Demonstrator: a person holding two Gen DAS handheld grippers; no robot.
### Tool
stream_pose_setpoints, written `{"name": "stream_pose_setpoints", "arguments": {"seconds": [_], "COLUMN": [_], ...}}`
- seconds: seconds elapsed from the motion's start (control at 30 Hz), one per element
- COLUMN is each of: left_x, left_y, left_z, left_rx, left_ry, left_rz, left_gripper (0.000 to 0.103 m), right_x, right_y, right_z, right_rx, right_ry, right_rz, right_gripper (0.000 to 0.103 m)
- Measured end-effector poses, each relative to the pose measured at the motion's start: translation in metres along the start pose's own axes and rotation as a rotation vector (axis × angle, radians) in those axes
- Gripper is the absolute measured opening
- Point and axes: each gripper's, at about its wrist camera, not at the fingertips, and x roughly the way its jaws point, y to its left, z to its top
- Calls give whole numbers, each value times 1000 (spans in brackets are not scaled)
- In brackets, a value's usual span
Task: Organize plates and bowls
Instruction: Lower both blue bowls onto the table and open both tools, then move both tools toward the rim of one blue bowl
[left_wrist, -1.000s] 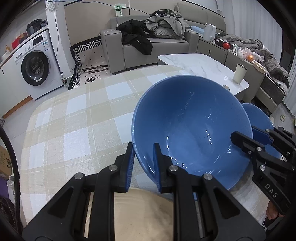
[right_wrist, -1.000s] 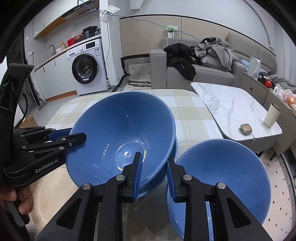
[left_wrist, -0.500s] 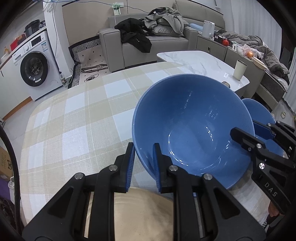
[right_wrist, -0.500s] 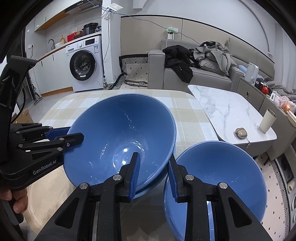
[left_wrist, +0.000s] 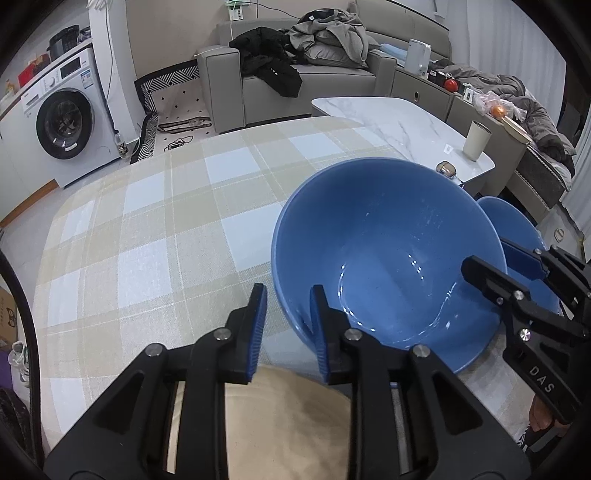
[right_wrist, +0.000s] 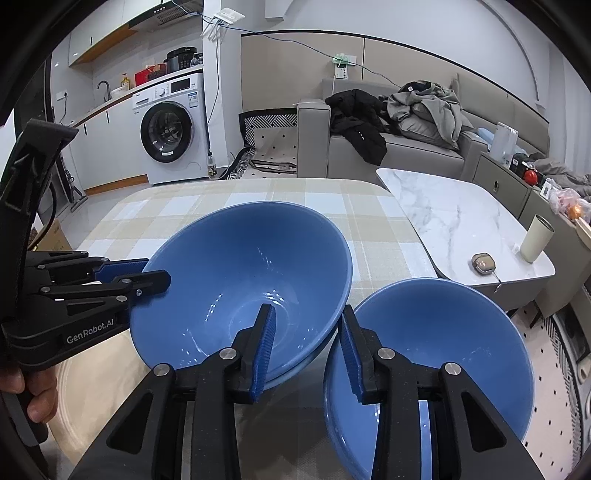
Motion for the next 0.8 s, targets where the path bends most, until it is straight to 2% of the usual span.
{"name": "stream_pose_setpoints", "arguments": {"seconds": [0.07,0.17,0.23,0.37,0.43,0.5,0.57,0.6,0.63,0.7,0.8], "left_x": [-2,-7,-12,-22,-29,-36,-41,-43,-46,-53,-60], "left_y": [2,5,7,10,10,9,7,5,4,0,-9], "left_z": [0,-3,-5,-7,-8,-10,-13,-14,-15,-17,-20], "left_rx": [-12,-29,-49,-80,-91,-98,-99,-99,-99,-99,-98], "left_ry": [2,-3,-12,-13,-25,-40,-46,-51,-56,-77,-84], "left_rz": [-7,-19,-26,-62,-72,-68,-73,-80,-86,-90,-97], "left_gripper": [35,54,72,79,83,85,89,94,102,102,102], "right_x": [-2,-9,-15,-28,-34,-41,-51,-56,-61,-70,-82], "right_y": [-2,-7,-11,-24,-32,-40,-45,-48,-50,-55,-62], "right_z": [-1,-3,-5,-9,-10,-13,-15,-17,-19,-23,-27], "right_rx": [5,14,18,53,79,107,130,141,150,168,180], "right_ry": [-6,-26,-35,-62,-73,-81,-93,-100,-104,-117,-131], "right_rz": [2,7,13,22,35,34,15,8,6,1,-12], "right_gripper": [37,39,47,56,74,83,86,89,93,99,102]}}
